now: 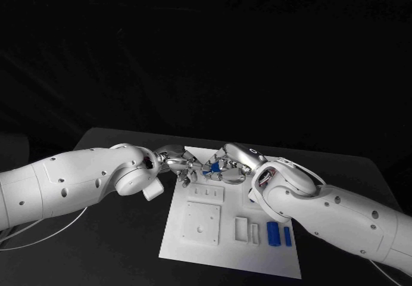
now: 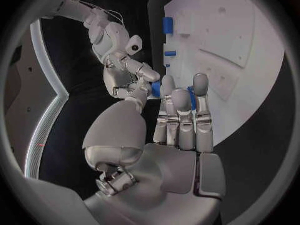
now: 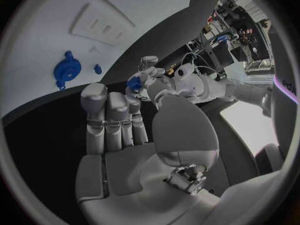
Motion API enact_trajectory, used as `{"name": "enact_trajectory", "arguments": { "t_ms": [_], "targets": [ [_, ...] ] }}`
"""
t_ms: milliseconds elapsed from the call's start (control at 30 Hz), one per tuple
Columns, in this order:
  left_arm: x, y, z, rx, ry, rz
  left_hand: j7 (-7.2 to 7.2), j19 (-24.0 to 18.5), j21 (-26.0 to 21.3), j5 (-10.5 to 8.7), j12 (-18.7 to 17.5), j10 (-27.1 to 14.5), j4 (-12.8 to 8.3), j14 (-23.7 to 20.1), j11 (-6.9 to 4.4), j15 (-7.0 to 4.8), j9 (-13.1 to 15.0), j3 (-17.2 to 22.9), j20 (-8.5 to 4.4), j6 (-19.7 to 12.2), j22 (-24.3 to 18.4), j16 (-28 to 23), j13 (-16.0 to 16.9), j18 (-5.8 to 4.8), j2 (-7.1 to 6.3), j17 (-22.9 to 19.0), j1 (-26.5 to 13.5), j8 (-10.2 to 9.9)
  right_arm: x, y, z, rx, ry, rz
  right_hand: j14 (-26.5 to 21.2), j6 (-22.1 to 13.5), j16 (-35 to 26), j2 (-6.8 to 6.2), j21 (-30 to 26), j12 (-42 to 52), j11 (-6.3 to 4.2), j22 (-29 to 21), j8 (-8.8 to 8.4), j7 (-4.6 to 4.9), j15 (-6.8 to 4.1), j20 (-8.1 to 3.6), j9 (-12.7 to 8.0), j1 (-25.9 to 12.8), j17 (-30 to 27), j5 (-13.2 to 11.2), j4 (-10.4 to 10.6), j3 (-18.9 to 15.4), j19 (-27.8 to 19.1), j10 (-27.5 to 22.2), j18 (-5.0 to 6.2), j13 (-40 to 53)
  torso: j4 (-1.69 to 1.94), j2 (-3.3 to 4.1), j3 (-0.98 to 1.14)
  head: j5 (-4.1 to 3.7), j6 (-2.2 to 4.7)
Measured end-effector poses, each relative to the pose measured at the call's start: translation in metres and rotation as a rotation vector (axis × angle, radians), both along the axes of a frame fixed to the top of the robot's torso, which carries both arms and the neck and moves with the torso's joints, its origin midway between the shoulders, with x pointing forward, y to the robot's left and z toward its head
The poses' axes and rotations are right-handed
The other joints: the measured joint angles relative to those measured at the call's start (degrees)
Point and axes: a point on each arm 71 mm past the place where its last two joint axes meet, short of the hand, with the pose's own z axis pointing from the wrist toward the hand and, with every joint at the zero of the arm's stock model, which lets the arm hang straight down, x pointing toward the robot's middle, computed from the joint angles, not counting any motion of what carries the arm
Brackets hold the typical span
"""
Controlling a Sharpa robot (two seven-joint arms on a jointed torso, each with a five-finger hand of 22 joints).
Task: Assemble the parts on the task board
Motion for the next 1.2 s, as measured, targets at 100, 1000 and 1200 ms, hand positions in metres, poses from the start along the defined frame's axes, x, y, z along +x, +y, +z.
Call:
{"name": "enact_trajectory", "arguments": {
  "t_ms": [100,1000,1200],
  "targets": [
    [0.0001,0.0002,-0.0002,-0.001,0.002,0.000,-0.15,0.00,0.00,0.11,0.00,0.00,-0.33,0.00,0.00,0.00,-0.04,0.33,0.00,-0.15,-0.01,0.00,-0.08,0.00,0.67,0.00,-0.29,0.00,0.0002,0.0003,-0.0002,-0.001,0.001,0.001,0.00,0.00,0.00,0.00,0.00,0.00,0.00,0.00,0.00,0.00,0.00,0.00,0.00,0.00,0.00,0.00,0.00,0.00,0.00,0.00,0.01,0.00,-0.01,0.00,0.01,-0.03,-0.01],
    [-0.0001,-0.0002,-0.0010,-0.010,0.024,-0.011,-0.22,-0.20,0.00,7.71,-1.82,0.00,-5.35,-0.20,0.01,0.22,0.08,5.34,0.21,-0.88,-0.02,0.22,-1.17,0.00,1.73,-0.05,0.16,0.50,0.0008,0.0022,-0.0015,-0.004,0.006,0.009,0.00,-0.08,0.00,0.00,0.00,0.00,0.00,0.00,-0.01,0.08,0.00,0.00,-0.01,0.00,0.00,0.00,0.16,-0.17,0.00,0.00,0.01,-0.01,-0.01,-0.02,-0.05,-0.12,-0.38],
    [0.0000,-0.0004,-0.0008,-0.012,0.026,-0.013,-0.12,-0.41,0.00,9.07,-2.17,0.14,-6.04,-0.26,-0.11,0.20,0.42,6.03,-0.01,-0.98,-0.03,0.22,-1.41,0.00,2.12,-0.04,0.55,0.56,0.0006,0.0026,-0.0016,-0.004,0.006,0.010,0.00,-0.08,0.00,0.00,0.00,0.00,0.00,0.00,-0.03,0.08,0.00,0.00,-0.01,0.00,0.00,0.00,0.16,-0.17,0.00,0.00,0.01,-0.01,-0.01,-0.03,-0.03,-0.07,-0.51]
  ]
}}
